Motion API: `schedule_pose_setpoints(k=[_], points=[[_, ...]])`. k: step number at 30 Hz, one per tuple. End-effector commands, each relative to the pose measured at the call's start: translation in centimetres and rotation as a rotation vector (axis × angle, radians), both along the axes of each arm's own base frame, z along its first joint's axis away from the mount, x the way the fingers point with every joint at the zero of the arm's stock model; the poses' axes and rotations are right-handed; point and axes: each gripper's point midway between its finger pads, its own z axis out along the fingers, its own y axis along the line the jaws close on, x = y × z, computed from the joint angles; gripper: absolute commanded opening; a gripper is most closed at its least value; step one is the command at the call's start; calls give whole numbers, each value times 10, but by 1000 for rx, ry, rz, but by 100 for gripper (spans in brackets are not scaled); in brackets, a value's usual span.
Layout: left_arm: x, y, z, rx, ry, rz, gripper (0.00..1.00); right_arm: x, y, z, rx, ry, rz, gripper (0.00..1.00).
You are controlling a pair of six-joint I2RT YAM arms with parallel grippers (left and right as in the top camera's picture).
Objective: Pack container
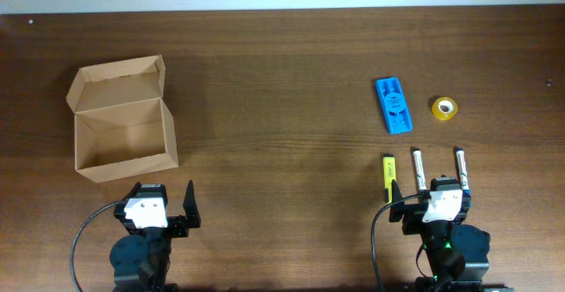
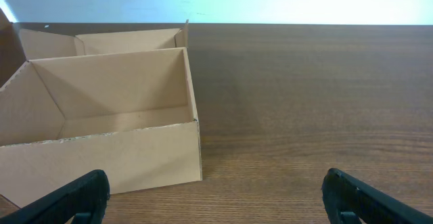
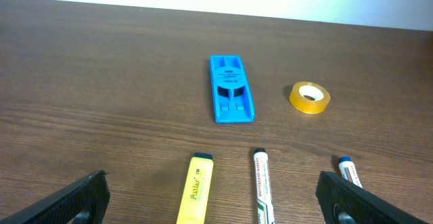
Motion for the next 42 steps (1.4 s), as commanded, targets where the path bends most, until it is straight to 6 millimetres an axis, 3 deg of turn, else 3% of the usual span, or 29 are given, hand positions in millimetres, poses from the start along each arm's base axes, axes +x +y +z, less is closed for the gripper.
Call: schedule_pose_setpoints(k=[1,34,37,39,42], points=[[0,-1,-4,1,4,-7,100,0,0,-1,10,-4,-1,99],[1,0,-1,3,-7,-4,100,0,0,-1,10,-4,-1,99],[5,-6,16,-35,-78,-31,100,2,2,6,20,-31,7,99],[6,-13,38,-100,-150,-58,100,2,4,8,54,-38,8,99],[6,-9,56,-118,-173,-31,100,3,4,11,110,-44,-9,99]])
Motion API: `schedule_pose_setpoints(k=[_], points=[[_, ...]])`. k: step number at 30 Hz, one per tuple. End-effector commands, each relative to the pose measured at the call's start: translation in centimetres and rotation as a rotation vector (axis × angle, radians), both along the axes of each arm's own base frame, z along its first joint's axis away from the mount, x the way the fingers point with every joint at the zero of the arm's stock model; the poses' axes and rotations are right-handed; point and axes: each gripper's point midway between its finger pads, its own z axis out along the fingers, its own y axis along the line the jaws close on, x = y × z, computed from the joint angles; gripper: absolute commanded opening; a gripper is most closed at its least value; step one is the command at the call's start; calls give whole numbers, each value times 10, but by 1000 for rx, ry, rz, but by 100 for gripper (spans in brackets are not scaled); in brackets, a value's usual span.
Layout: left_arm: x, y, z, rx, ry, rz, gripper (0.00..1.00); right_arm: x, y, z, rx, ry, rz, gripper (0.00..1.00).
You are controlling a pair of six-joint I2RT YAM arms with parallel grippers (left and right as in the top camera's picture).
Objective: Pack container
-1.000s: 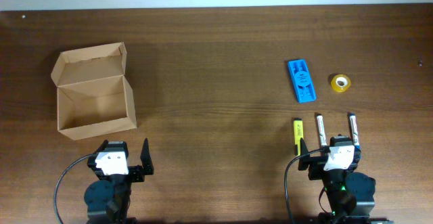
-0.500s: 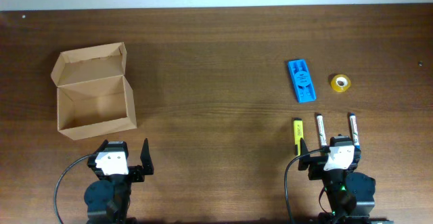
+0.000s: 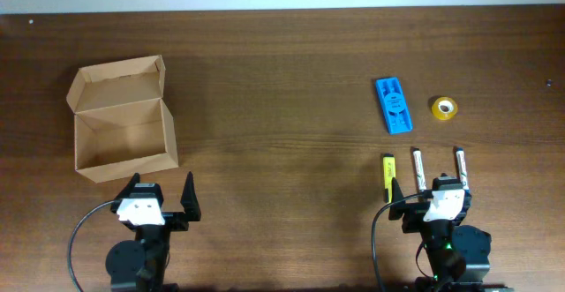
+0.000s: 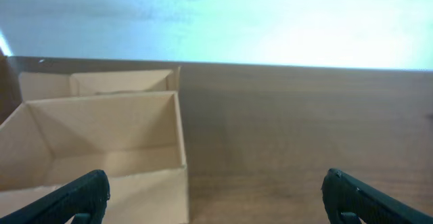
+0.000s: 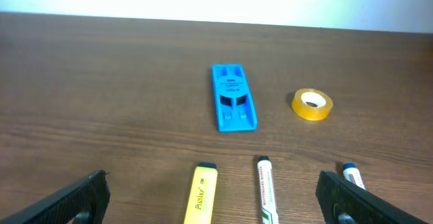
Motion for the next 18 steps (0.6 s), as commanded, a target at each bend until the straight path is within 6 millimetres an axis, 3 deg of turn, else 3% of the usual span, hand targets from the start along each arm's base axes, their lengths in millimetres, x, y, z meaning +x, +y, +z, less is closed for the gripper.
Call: schedule_pose_setpoints(k=[1,5,8,18], points=[[-1,-1,27,-55,-33,3,100,2,2,6,89,-21,-11,99],[7,3,43,-55,14,22,100,4,-4,21,93,-24,-45,99],[24,3,51,-61,101,19,100,9,-4,35,92,10,-49,99],[113,8,92,77,420,-42,100,64,-15,86,71,271,-107,99]])
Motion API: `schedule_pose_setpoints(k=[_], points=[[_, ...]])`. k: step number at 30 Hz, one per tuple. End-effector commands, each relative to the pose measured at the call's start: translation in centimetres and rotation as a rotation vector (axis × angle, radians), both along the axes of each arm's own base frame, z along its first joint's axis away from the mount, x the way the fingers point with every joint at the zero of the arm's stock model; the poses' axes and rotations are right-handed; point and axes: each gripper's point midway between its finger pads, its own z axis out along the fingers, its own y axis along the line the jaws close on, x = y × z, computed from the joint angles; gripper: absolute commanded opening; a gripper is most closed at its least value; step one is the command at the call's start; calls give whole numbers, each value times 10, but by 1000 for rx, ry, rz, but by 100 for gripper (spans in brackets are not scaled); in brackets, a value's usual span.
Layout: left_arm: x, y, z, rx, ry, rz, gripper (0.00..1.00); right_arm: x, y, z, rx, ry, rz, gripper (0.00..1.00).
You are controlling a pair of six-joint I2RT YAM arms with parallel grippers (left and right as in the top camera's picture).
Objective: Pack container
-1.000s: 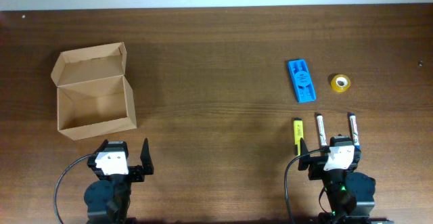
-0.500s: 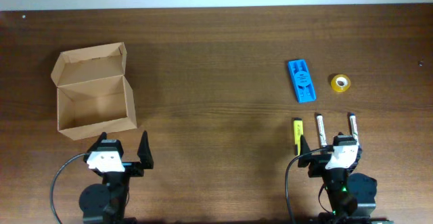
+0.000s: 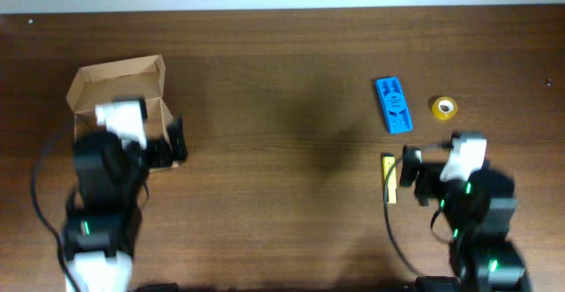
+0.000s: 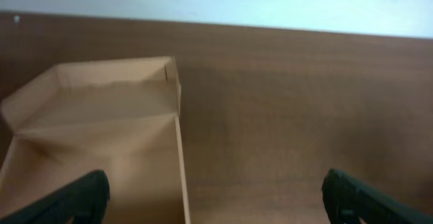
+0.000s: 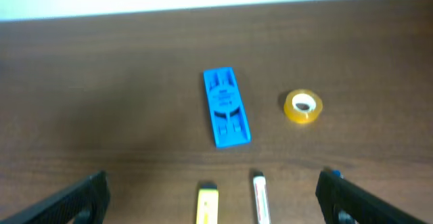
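Observation:
The open cardboard box sits at the left, partly under my left arm; the left wrist view looks down into its bare inside. My left gripper hangs open over the box's right wall. At the right lie a blue stapler-like block, a yellow tape roll, a yellow highlighter and a white marker. A second marker's blue cap peeks out by one finger. My right gripper is open above the pens.
The dark wooden table runs to a pale wall at the back. Between the box and the items on the right lies a wide stretch of bare wood.
Both arms have risen and moved forward from the table's near edge. The left gripper now hangs over the box's right wall, the right over the pens. No object has moved.
Both grippers sat low and open at the near edge, the left facing the box, the right facing the pens. The left then turned slightly toward the box. Now both are raised, looking down on box and items.

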Motion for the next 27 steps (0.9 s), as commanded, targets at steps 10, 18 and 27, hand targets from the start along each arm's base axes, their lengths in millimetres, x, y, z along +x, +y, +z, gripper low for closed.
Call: schedule_pose_setpoints(k=[10,18,27], points=[[59,4,16,65,195,-71,100,58,-35,41,-118,253,-136,99],[22,-6,-20,15,406,-109,100,47,-14,24,-43,345,-39,99],[0,6,-70,-36,658,30,98,31,-40,2,9,456,-218,99]])
